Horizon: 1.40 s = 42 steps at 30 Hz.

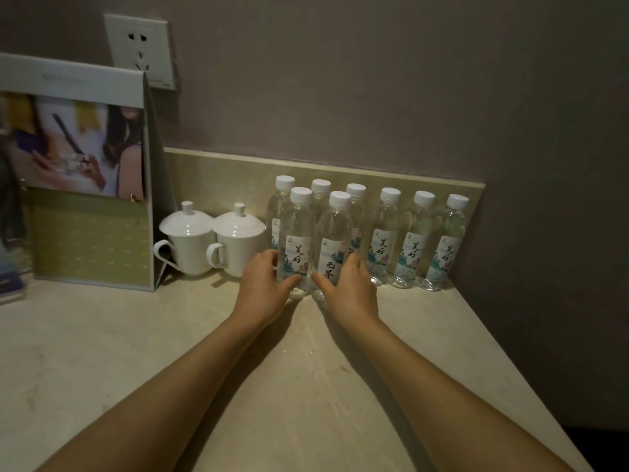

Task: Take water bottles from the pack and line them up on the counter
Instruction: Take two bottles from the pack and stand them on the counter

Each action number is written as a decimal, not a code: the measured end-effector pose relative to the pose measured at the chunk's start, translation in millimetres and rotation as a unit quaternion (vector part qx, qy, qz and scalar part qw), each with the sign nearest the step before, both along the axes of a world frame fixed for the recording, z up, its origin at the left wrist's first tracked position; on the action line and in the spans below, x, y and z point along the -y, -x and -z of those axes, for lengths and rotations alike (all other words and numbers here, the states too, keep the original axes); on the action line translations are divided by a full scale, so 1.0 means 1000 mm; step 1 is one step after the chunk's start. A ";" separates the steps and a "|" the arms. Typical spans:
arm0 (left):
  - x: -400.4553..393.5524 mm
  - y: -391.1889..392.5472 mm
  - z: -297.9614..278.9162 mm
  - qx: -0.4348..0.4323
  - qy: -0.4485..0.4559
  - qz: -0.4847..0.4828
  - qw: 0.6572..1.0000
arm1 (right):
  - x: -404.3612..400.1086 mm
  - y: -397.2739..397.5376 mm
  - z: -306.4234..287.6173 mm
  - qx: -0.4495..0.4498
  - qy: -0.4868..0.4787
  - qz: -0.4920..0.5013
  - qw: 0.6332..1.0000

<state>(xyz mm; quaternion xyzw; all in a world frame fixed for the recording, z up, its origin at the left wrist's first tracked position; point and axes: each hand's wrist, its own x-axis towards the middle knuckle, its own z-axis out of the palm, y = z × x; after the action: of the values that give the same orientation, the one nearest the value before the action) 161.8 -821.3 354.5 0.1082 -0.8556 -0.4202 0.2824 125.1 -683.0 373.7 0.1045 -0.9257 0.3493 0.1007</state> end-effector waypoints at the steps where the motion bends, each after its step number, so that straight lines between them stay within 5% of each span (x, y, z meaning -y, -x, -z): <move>1: 0.000 0.000 0.000 -0.002 -0.002 0.001 1.000 | 0.000 0.000 0.000 0.002 0.001 0.000 1.000; 42: 0.008 0.000 0.003 0.009 -0.025 0.047 0.999 | 0.004 -0.005 0.000 0.015 0.004 0.009 1.000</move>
<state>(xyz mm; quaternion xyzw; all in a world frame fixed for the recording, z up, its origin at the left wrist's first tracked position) 161.8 -829.5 351.3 0.0786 -0.8512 -0.4537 0.2520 130.2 -686.6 373.7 0.0908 -0.9264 0.3541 0.0899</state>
